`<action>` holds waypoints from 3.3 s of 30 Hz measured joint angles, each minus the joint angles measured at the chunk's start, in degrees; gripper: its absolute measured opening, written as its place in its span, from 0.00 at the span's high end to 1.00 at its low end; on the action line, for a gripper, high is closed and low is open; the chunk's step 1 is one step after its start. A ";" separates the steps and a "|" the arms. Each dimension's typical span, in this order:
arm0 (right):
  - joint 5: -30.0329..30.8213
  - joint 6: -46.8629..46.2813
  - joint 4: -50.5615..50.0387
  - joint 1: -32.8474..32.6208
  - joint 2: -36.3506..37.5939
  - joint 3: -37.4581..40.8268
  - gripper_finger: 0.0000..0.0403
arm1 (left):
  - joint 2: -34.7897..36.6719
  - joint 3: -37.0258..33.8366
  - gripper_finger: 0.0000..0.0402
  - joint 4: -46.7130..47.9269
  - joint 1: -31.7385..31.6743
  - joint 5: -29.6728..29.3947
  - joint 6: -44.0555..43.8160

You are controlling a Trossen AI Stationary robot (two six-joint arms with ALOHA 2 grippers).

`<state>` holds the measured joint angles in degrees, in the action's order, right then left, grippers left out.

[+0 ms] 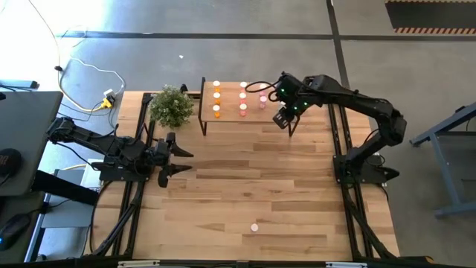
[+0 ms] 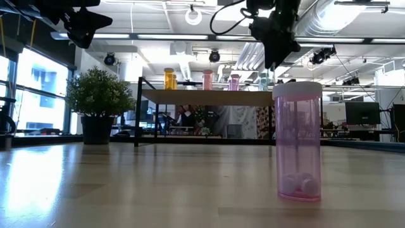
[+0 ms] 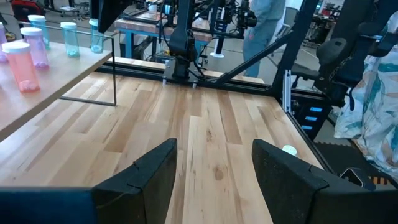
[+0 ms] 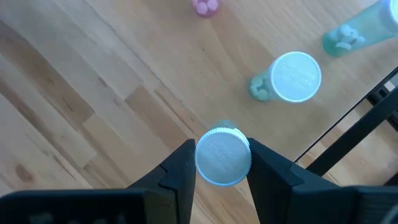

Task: Pick and place medicine bottles onto shelf by color
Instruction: Put the green pill bottle aligned with the other green pill bottles on the shelf, then adjust the green pill bottles on the shelf

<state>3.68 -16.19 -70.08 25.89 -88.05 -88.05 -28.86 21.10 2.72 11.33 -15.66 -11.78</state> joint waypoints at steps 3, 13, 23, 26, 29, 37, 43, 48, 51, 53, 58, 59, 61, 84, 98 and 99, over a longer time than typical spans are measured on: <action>0.27 -0.29 -0.37 0.00 -0.25 0.00 0.72 | 0.00 0.00 0.50 0.00 0.00 0.00 0.34; 0.85 -1.80 0.46 2.05 -0.94 0.05 0.72 | 0.00 0.00 0.50 0.00 0.00 0.02 1.04; -0.26 -5.45 0.90 2.11 -2.14 0.04 0.72 | 0.00 0.00 0.50 0.01 0.00 0.02 1.08; -0.17 -6.57 1.10 2.05 -2.16 0.04 0.72 | 0.00 0.00 0.50 0.00 0.00 0.02 1.95; -0.06 -7.48 0.98 2.10 -2.15 0.04 0.72 | 0.00 0.01 0.50 0.01 0.00 0.02 1.96; 0.13 -7.36 0.92 2.25 -2.17 0.04 0.72 | 0.02 0.00 0.50 0.02 0.00 0.02 1.96; -0.50 -8.37 0.90 2.25 -2.16 0.04 0.72 | 0.01 0.00 0.50 0.01 0.00 0.02 1.96; -0.28 -9.22 0.90 2.25 -2.17 0.04 0.71 | 0.02 0.00 0.50 0.00 0.00 0.02 1.97; -0.27 -9.31 0.90 2.23 -2.15 0.04 0.68 | 0.02 0.00 0.50 0.00 0.01 0.02 2.39; 0.25 -9.43 0.90 2.22 -2.17 0.04 0.64 | 0.02 0.00 0.50 0.00 0.01 0.02 2.55; 0.81 -9.90 0.90 2.25 -2.15 0.04 0.59 | 0.02 0.00 0.50 0.00 0.02 0.02 2.55; 0.81 -9.86 0.90 2.35 -2.15 0.04 0.59 | 0.01 0.00 0.50 0.00 0.01 0.02 2.55; 0.81 -9.91 0.90 2.36 -2.15 0.04 0.59 | 0.02 0.00 0.50 0.00 0.02 0.02 2.54; 2.90 -9.54 2.56 2.54 2.22 0.02 0.59 | 0.02 0.00 0.50 -0.04 0.02 0.02 2.55; 10.40 2.48 6.00 2.60 2.09 -11.81 0.59 | 0.02 0.00 0.50 -0.04 0.02 0.02 2.58; 10.43 3.50 5.85 2.62 1.82 -12.54 0.59 | 0.02 0.00 0.50 -0.04 0.01 0.00 2.95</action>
<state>14.11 -12.68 -64.23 28.51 -86.22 -100.59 -28.84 21.10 2.68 11.34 -15.66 -8.83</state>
